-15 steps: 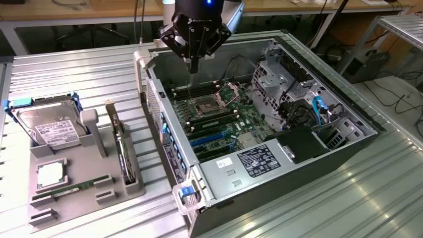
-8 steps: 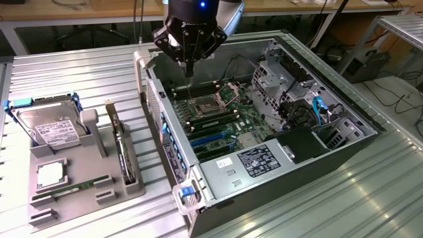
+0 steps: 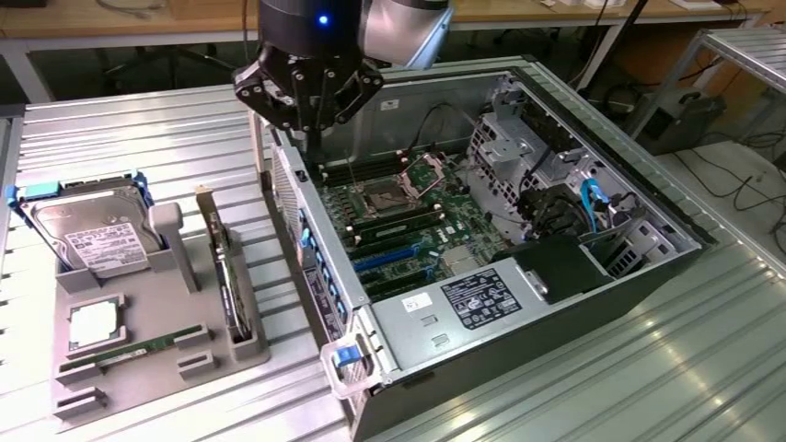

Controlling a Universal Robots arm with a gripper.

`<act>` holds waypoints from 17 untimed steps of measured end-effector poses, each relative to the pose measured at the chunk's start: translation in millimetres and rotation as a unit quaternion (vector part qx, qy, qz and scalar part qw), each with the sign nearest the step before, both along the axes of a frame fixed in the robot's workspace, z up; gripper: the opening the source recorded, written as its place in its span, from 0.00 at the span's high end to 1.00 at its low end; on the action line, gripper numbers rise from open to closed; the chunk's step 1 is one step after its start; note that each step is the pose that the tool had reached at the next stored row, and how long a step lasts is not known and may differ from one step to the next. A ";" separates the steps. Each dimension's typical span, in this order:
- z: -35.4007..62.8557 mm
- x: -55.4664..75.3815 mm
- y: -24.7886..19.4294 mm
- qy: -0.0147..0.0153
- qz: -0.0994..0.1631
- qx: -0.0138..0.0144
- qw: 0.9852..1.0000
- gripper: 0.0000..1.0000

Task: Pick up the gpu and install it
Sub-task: 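Reach for the gpu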

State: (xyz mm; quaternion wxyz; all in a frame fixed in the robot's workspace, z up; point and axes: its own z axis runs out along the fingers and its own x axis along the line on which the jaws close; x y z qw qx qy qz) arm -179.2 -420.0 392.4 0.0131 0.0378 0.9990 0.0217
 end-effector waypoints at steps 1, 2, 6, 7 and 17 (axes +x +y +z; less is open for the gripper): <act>-0.4 -6.7 -0.5 0.000 0.000 0.000 1.000 0.89; -0.7 -11.3 -0.8 0.000 0.000 0.000 1.000 0.89; -3.4 -31.3 -1.9 0.000 0.000 -0.001 1.000 0.89; -4.4 -38.6 -2.3 0.000 0.000 -0.001 1.000 0.89; -14.9 -89.2 -8.5 0.000 0.000 -0.004 1.000 0.89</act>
